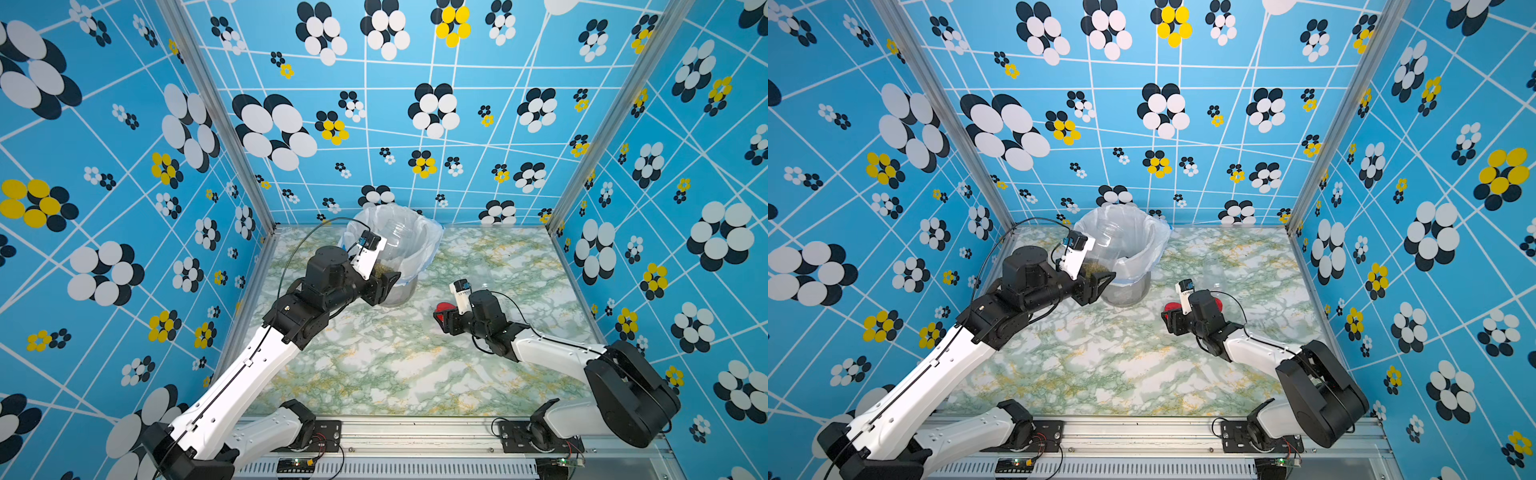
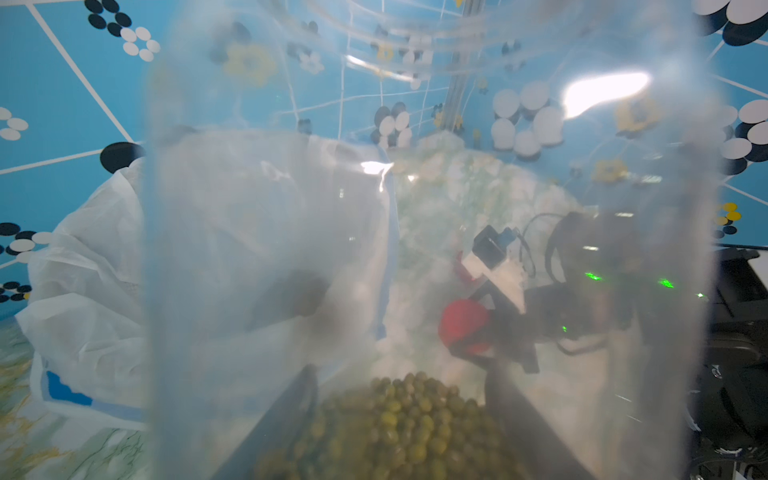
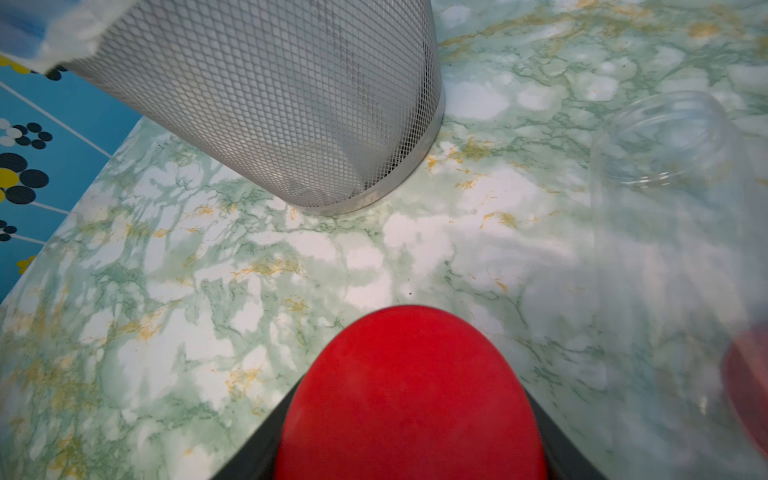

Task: Empty moldy mung beans from jars
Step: Place the lid at the center of the board, then pour the moldy mung beans from the jar into the trash bin.

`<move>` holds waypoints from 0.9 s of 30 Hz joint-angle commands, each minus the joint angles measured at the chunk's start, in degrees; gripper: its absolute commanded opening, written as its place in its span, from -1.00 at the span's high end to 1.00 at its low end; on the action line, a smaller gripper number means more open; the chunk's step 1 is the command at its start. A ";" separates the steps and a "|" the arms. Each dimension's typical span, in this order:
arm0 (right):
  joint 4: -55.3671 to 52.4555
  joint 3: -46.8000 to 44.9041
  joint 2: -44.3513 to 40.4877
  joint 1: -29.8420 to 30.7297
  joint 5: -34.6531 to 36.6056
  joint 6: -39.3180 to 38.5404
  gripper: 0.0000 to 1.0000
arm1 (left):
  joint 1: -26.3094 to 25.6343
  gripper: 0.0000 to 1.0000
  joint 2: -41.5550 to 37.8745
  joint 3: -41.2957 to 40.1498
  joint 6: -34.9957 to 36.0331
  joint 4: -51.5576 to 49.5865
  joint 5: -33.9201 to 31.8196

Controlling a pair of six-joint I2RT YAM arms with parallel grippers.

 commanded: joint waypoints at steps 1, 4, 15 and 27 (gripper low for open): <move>2.12 1.95 2.09 -0.34 0.04 1.48 -0.34 | 0.94 -0.04 1.72 3.82 -2.30 -4.91 1.51; 1.83 2.66 3.64 -0.35 0.27 2.18 -0.66 | 1.03 -0.04 3.03 5.29 -2.60 -6.48 1.70; 1.73 1.58 -1.65 -0.39 0.51 2.30 -0.76 | 1.44 -0.03 7.54 14.70 -2.07 -14.61 2.40; -5.33 -0.51 -17.05 -0.35 4.71 3.19 -0.73 | 3.78 -0.01 16.45 28.67 3.21 -33.45 -5.18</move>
